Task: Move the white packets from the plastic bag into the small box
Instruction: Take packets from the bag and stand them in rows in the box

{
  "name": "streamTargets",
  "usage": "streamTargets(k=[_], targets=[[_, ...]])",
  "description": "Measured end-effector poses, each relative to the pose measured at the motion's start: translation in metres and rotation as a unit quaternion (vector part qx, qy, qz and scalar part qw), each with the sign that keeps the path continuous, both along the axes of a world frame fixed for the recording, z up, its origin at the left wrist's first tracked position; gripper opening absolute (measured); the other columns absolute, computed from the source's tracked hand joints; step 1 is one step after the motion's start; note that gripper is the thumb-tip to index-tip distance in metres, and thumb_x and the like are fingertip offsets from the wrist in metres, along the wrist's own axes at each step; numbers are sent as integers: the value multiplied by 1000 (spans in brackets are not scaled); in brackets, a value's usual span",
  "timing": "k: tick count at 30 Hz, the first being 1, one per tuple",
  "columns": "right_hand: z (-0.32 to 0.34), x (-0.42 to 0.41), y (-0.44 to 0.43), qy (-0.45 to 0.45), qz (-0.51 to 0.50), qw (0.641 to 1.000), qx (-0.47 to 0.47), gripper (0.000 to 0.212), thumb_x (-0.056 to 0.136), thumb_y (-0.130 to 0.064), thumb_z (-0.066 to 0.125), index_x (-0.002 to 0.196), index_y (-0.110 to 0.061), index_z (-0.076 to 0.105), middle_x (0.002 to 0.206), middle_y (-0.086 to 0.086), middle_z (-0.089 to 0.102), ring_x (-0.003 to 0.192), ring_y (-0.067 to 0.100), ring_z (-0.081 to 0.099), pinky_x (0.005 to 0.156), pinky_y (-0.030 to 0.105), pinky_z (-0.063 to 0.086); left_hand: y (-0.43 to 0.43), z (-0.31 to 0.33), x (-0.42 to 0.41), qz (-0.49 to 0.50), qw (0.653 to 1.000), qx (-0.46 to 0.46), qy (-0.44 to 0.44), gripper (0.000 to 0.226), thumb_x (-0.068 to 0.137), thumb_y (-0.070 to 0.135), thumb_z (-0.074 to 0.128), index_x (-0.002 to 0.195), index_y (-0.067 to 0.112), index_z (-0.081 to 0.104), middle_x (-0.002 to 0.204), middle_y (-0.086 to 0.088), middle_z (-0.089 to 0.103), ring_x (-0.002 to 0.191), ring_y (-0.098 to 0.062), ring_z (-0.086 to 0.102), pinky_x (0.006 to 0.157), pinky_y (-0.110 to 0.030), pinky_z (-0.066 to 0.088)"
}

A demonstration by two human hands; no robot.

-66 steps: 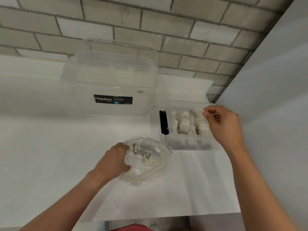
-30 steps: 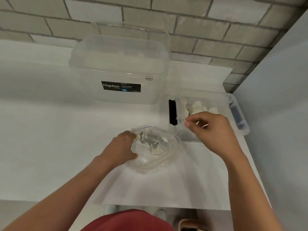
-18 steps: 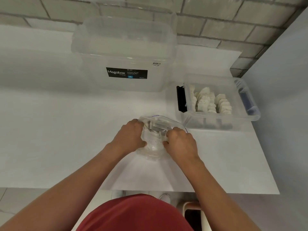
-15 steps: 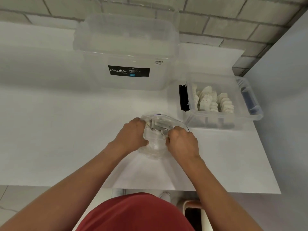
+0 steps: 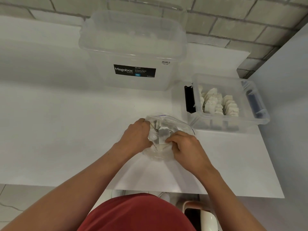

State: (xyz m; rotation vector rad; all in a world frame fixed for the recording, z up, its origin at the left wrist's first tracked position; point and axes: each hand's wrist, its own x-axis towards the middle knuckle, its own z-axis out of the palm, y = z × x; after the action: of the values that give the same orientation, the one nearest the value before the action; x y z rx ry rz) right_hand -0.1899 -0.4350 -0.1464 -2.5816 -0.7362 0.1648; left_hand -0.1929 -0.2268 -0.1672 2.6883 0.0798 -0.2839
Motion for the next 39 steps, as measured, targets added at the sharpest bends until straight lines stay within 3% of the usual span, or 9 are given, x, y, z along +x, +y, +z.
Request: streamTargets(k=[5, 12, 15, 19, 26, 31, 35, 39], targets=[[7, 18, 5, 27, -62, 998, 3, 26, 94, -9, 59, 106, -22, 77, 106, -7, 72, 98, 18, 66, 83, 37, 54, 2, -2, 1, -2, 1000, 2, 3, 47, 72, 31, 75, 113, 14, 59, 109, -3, 56, 92, -30, 61, 72, -36, 49], [8, 34, 31, 37, -78, 992, -95, 25, 96, -41, 54, 117, -36, 68, 118, -7, 64, 105, 26, 64, 81, 39, 52, 1, 0, 1, 11, 1000, -4, 3, 49, 73, 33, 73, 116, 15, 60, 108, -3, 57, 93, -31, 62, 77, -38, 51], [7, 34, 32, 33, -84, 992, -88, 26, 95, -39, 57, 119, -36, 68, 118, -7, 64, 105, 25, 64, 81, 39, 54, 1, 0, 0, 12, 1000, -5, 1, 50, 71, 36, 75, 115, 15, 60, 107, -3, 57, 92, -31, 62, 77, -38, 52], [6, 36, 27, 46, -90, 991, -82, 9, 93, -30, 63, 98, -29, 69, 103, -10, 66, 96, 19, 65, 76, 37, 55, 1, 1, 1, 11, 1000, 8, 4, 51, 70, 36, 78, 113, 14, 59, 107, -3, 57, 92, -30, 61, 74, -35, 47], [43, 32, 14, 100, -107, 989, 35, 5, 86, -32, 75, 84, -34, 72, 85, -21, 70, 75, 0, 67, 75, 31, 57, 1, -1, 2, 11, 1000, 7, -2, 48, 72, 36, 73, 113, 17, 60, 105, -1, 57, 90, -27, 61, 72, -32, 46], [75, 32, 3, 19, -101, 991, 84, 6, 88, -30, 74, 84, -35, 73, 88, -22, 69, 76, -2, 65, 74, 23, 52, 0, -1, 2, 14, 1000, 6, 5, 55, 70, 41, 75, 116, 17, 59, 106, 0, 57, 91, -26, 61, 75, -34, 49], [73, 32, -4, 2, -86, 995, 50, 7, 90, -29, 73, 85, -34, 72, 88, -19, 68, 77, 1, 64, 74, 34, 56, -1, 3, 2, 9, 1000, 15, 0, 50, 70, 38, 75, 113, 16, 60, 105, 1, 58, 91, -24, 61, 72, -30, 44], [100, 36, -25, -3, -117, 978, 170, 9, 90, -23, 75, 84, -30, 74, 85, -20, 71, 77, 3, 65, 66, 13, 47, -2, 6, 2, 14, 1000, 19, 0, 49, 70, 38, 75, 111, 16, 61, 105, 1, 59, 91, -22, 61, 72, -29, 43]])
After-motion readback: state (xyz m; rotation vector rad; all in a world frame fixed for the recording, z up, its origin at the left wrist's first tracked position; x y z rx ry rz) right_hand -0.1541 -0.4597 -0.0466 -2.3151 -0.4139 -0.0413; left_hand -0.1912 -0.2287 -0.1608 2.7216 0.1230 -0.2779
